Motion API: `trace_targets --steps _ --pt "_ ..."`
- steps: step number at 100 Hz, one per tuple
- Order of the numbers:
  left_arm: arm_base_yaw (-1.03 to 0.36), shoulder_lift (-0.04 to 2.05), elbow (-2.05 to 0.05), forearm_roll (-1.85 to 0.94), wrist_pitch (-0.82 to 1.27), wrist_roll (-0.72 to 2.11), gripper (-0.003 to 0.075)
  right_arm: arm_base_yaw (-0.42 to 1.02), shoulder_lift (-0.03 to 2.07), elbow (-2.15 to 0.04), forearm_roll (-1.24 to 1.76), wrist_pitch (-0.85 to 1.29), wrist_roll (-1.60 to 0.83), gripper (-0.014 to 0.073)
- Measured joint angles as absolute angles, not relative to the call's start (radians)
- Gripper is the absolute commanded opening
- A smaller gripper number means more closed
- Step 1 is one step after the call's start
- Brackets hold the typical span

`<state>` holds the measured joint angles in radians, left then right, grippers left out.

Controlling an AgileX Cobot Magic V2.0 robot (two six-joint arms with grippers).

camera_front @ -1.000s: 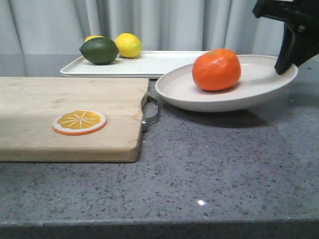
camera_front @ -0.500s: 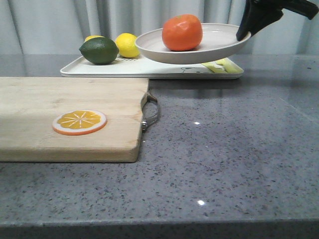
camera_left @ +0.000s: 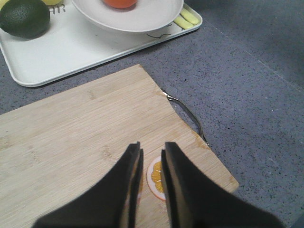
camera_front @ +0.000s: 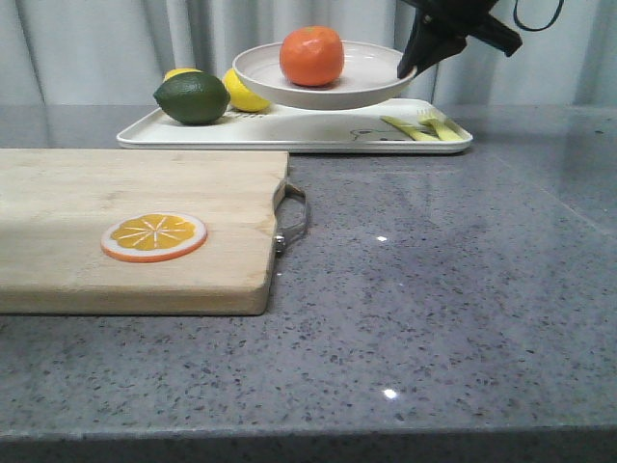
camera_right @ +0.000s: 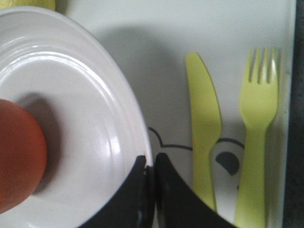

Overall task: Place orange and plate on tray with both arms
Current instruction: 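Grip the plate rim with the right gripper and lift it toward the tray, then lower the plate onto the tray and open the right gripper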

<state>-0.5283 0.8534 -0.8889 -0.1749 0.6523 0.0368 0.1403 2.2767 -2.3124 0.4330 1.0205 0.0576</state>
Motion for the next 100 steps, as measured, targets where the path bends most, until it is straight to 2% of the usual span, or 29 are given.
trace_targets --steps 20,63,70,89,100 --pt "-0.528 0.853 -0.889 -0.175 0.652 0.037 0.0095 0.14 2.386 -2.44 0.453 1.035 0.058 -0.0071" --pt "-0.528 0.853 -0.889 -0.179 0.652 0.037 0.0095 0.14 2.43 -2.457 0.455 1.017 0.056 -0.0067" --pt "-0.528 0.853 -0.889 -0.181 0.651 0.037 0.0095 0.14 2.432 -2.457 0.455 1.016 0.054 -0.0034" --pt "-0.528 0.853 -0.889 -0.181 0.649 0.037 0.0095 0.14 2.439 -2.457 0.459 1.015 0.054 0.0148" --pt "-0.528 0.853 -0.889 -0.181 0.649 0.037 0.0095 0.14 2.439 -2.457 0.462 1.01 0.054 0.0196"
